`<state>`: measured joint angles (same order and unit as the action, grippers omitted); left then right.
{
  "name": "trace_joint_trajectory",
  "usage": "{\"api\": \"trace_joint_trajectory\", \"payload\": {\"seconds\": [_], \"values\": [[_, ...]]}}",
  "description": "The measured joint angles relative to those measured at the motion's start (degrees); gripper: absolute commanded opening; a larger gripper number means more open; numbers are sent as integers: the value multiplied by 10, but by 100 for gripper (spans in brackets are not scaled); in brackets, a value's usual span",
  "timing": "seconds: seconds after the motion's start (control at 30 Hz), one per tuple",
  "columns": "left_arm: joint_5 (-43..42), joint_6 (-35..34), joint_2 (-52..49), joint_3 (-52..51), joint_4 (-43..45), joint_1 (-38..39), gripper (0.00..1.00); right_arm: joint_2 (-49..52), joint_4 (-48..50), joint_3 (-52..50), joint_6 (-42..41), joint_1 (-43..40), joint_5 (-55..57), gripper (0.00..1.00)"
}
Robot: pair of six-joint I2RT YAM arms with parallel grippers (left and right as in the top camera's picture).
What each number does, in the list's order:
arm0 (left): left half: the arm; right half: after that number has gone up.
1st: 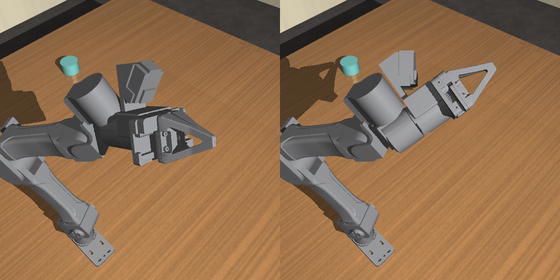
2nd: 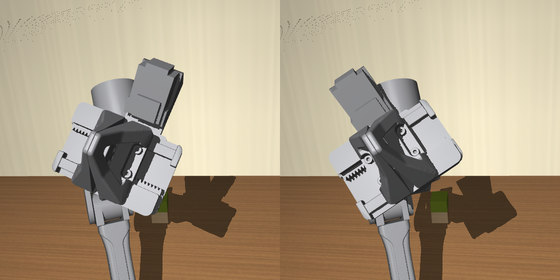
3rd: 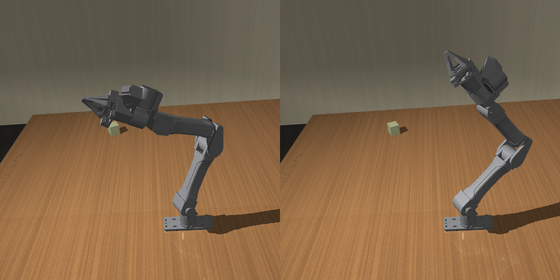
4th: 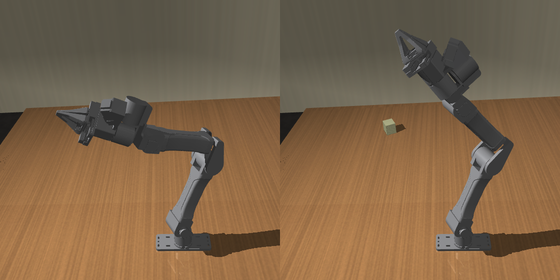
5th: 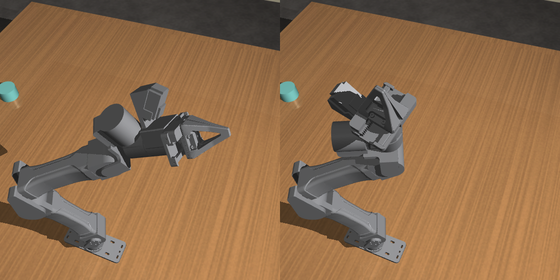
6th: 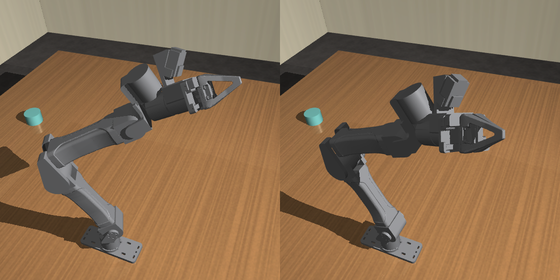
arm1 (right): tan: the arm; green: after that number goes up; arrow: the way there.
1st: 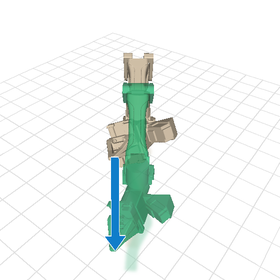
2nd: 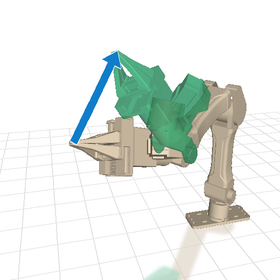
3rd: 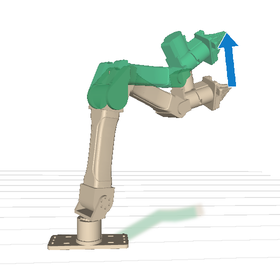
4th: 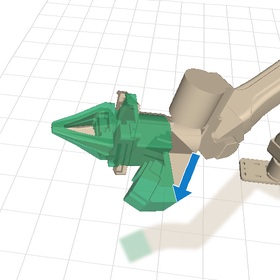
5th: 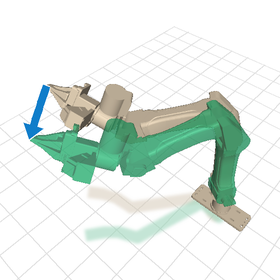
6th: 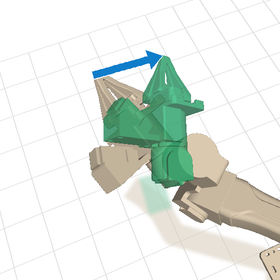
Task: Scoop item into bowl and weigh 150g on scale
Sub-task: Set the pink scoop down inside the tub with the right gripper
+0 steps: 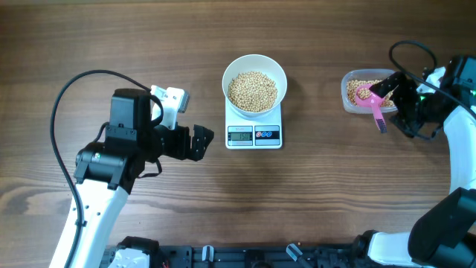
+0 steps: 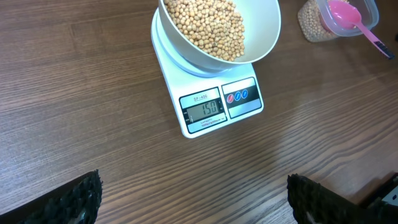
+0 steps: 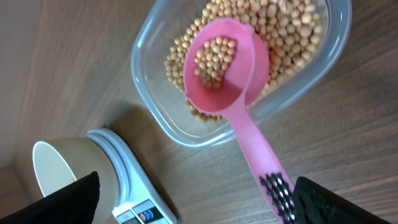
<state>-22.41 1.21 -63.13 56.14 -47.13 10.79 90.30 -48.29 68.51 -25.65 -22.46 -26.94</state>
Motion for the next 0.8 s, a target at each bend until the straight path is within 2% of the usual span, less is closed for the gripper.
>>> {"api": "trace_joint_trajectory", "payload": {"seconds": [0.8], "values": [[0,0,0,0,0,0,100,0,-3,0,0,0,0,100]]}}
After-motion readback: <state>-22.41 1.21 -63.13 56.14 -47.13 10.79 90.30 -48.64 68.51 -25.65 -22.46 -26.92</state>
